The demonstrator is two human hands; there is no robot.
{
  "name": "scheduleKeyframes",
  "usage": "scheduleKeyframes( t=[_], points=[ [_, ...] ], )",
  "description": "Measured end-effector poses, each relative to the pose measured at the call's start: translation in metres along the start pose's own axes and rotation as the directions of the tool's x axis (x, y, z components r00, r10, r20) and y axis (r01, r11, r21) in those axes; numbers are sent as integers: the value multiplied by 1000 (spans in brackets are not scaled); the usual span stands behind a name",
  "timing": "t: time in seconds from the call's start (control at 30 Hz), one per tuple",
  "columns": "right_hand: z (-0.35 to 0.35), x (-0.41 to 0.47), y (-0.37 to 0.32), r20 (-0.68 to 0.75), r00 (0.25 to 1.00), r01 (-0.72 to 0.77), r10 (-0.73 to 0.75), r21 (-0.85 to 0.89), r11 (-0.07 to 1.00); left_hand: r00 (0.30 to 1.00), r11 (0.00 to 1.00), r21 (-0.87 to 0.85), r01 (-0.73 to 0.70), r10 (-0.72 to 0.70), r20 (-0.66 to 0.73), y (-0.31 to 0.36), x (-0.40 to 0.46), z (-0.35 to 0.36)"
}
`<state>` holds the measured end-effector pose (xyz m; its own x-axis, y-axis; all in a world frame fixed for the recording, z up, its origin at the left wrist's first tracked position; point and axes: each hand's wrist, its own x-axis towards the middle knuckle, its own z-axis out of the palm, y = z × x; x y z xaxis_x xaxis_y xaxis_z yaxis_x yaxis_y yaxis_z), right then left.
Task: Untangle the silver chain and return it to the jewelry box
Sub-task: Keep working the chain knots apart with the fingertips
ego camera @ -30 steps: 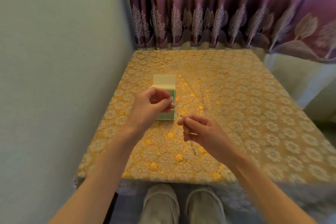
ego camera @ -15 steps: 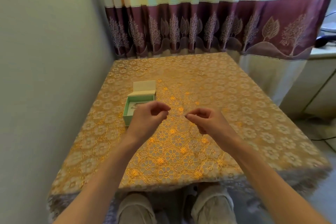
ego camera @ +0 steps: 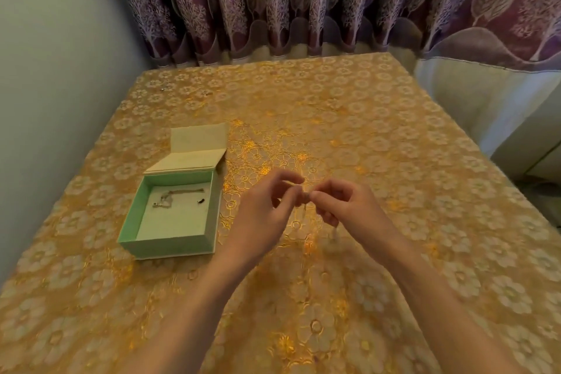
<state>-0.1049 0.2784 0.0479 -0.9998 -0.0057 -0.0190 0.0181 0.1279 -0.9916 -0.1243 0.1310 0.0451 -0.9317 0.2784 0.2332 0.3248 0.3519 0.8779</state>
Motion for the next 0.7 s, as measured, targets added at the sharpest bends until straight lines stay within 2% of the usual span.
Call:
scheduleKeyframes(
  t=[0.23,0.4,0.5,0.7],
  points=[
    [-6,77,32,-144,989,35,-22,88,995,993,978,-196,66,-84,-82,-45,66,30],
    [-3,92,44,-219,963,170,-154,54,984,989,956,-278,93,-120,-82,-54,79,33],
    [0,90,47,-211,951,233,-224,19,972,990,943,-320,91,-120,-74,-56,80,33],
    [-4,91,48,-190,959,227,-210,72,971,995,944,-320,82,-96,-29,-56,80,33]
  ],
)
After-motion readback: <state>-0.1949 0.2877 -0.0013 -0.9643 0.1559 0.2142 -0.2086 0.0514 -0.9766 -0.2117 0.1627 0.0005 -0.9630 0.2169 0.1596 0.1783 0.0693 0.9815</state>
